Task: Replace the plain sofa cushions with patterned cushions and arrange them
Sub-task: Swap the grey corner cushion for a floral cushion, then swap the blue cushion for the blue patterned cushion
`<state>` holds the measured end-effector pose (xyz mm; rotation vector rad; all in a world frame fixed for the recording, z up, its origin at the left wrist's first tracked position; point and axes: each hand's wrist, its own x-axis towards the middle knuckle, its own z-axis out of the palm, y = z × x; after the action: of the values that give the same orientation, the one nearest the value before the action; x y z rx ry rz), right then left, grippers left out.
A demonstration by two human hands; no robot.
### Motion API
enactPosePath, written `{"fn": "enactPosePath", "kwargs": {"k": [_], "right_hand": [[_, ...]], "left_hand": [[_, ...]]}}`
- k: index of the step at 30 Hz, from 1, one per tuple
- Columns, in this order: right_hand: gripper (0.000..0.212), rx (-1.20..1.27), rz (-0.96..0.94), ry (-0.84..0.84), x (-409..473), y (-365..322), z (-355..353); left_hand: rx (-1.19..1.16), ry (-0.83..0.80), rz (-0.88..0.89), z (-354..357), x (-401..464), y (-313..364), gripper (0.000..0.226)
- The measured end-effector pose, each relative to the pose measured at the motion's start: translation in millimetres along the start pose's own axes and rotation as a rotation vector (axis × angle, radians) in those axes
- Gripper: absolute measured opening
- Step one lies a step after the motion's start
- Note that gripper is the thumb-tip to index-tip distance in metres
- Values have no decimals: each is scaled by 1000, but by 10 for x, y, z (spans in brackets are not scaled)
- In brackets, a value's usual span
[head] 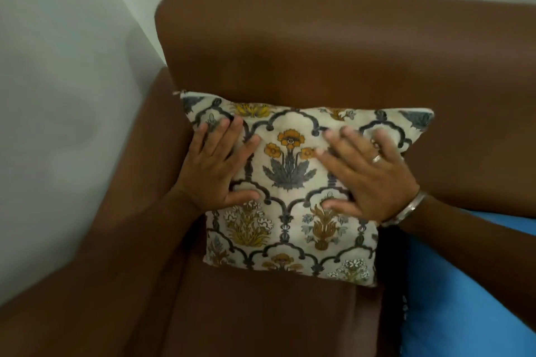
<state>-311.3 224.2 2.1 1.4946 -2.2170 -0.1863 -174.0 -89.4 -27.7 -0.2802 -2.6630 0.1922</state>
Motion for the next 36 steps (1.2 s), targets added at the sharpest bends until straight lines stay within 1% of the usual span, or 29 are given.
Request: {"fn": "enactPosePath", "kwargs": {"k": [1, 2, 4, 6, 8, 11, 13, 15, 17, 19, 21, 23, 25, 27, 28, 29, 30, 32, 33, 34, 36], "right_hand": [[101, 9, 72, -59, 24, 135, -30], [103, 31, 114, -129, 47, 250, -73], [102, 85, 106, -300, 63, 332, -157], [99, 99, 112, -410, 85, 331, -329], [95, 131, 153, -462, 112, 330, -466], [90, 194, 259, -470, 71, 366, -776], [87, 245, 331, -465, -108, 386, -988], [83, 286, 376, -452, -447, 413, -1146], [79, 330, 445, -464, -977, 460, -1200], [77, 382, 534, -493, -1592, 526, -1188], [77, 435, 607, -536, -2266, 661, -1104], [81, 521, 721, -614, -2969, 849, -996], [81, 605, 862, -662, -3523, 953, -887], [80, 735, 1013, -676, -3912, 982, -796], [83, 814, 1101, -686, -4045, 981, -755], [85, 890, 1191, -705, -4150, 971, -715], [86, 960, 1277, -729, -4234, 939, -679], [89, 1089, 1444, -756, -4373, 836, -584], [90, 1149, 1536, -754, -4402, 789, -534], [92, 1206, 1617, -754, -4410, 756, -488], [95, 1288, 1690, -752, -4440, 730, -406]], "left_hand": [[-12, -51, -27, -37, 12, -70, 104], [-34, -105, -93, -91, 35, -141, 103], [-112, -241, -257, -179, 68, -234, 101], [-149, -344, -290, -353, 151, -262, 100], [-135, -416, -283, -510, 251, -263, 99], [-112, -405, -337, -883, 463, -111, 97], [-144, -367, -327, -1089, 616, 205, 92], [-190, -310, -307, -1163, 747, 717, 86], [-243, -282, -303, -1100, 816, 1404, 84], [-293, -287, -313, -967, 822, 2151, 85], [-366, -362, -357, -842, 793, 2945, 86], [-447, -479, -424, -739, 756, 3706, 87], [-526, -614, -544, -638, 702, 4175, 90], [-620, -713, -704, -561, 668, 4434, 95], [-693, -726, -801, -553, 665, 4518, 96], [-781, -710, -904, -561, 650, 4583, 95], [-863, -659, -990, -570, 617, 4627, 90], [-913, -548, -1077, -569, 506, 4693, 73], [-957, -555, -1102, -573, 463, 4706, 66], [-1052, -580, -1140, -550, 420, 4714, 62], [-1169, -596, -1205, -484, 350, 4722, 58]]}}
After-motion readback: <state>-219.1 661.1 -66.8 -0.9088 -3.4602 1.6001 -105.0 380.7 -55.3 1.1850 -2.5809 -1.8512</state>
